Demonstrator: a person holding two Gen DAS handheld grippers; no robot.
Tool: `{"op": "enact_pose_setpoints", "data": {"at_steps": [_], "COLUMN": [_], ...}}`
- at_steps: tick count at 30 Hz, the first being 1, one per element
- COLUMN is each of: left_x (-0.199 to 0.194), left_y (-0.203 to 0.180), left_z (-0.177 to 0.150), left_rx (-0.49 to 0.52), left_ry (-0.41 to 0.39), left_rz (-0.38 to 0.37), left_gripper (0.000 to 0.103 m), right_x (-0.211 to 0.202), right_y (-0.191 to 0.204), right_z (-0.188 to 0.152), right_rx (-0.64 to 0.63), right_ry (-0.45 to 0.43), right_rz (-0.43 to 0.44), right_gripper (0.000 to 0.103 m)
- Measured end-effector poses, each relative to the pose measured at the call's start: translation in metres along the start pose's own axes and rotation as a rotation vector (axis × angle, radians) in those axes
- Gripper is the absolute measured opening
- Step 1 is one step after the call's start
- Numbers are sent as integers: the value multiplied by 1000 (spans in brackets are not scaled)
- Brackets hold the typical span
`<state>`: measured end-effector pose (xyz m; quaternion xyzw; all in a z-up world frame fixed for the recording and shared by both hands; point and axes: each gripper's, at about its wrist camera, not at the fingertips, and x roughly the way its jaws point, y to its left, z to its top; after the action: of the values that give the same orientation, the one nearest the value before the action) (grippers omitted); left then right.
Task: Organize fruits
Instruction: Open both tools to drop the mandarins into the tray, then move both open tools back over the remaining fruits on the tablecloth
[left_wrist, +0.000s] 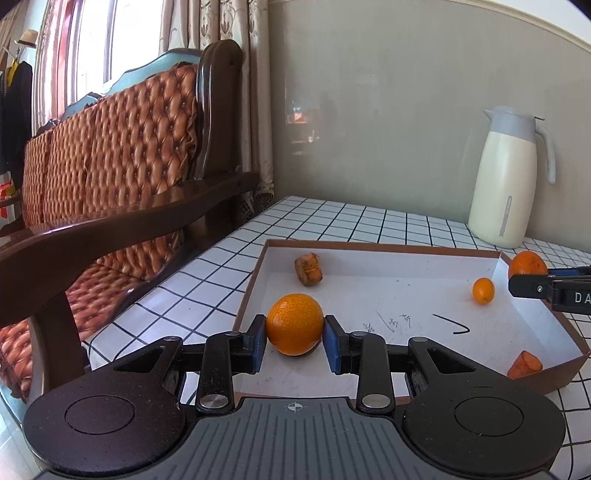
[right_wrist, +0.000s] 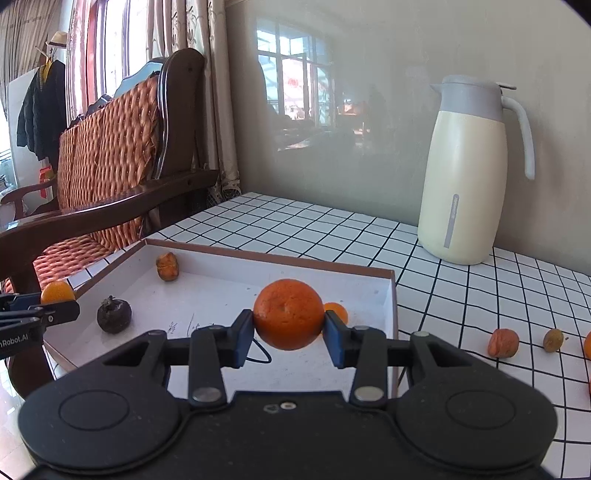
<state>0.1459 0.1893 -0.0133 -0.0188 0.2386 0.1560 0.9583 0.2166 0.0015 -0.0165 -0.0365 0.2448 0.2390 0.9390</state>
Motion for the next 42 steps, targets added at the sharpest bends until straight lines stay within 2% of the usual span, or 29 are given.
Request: {"op": "enact_pose_setpoints", "data": {"at_steps": [9,10,11,12,13,14,15,17,21,30,42], "left_x": [12,12,11,9,6,3,1,3,4,3,-4], "left_y": [-2,-3,-4,-4,-4,-4,-3,-1,-2,-5,-20], "left_z": [-5,-4,-4,-4,-3,-3,-2,-2,-3,-3,0], "left_rx": [-2,-3,-4,-5,-3,2,4,-7,-7,-2,21], "left_ry": [35,26,15,-2,-31,-56,-65,-56,-49,-51,-70], "left_rz": [-15,-11,-3,5,16,32,36,33,34,33,22], "left_gripper": [34,34,54,87,96,100,100,100,103,103,103], "right_x": [11,11,9,7,5,4,3,2,4,1,-9], "right_y": [3,2,1,0,-1,-3,-4,-7,-7,-10,-14], "right_z": [-6,-7,-10,-12,-12,-11,-11,-11,-10,-9,-12], "right_rx": [-34,-41,-42,-40,-40,-41,-39,-26,-19,-6,-72], "right_ry": [53,52,27,-5,-21,-21,-27,-41,-29,-24,-41], "right_rz": [-23,-41,-69,-90,-101,-101,-99,-97,-78,-78,-159], "right_gripper": [34,43,71,83,87,87,88,97,97,97,97]}}
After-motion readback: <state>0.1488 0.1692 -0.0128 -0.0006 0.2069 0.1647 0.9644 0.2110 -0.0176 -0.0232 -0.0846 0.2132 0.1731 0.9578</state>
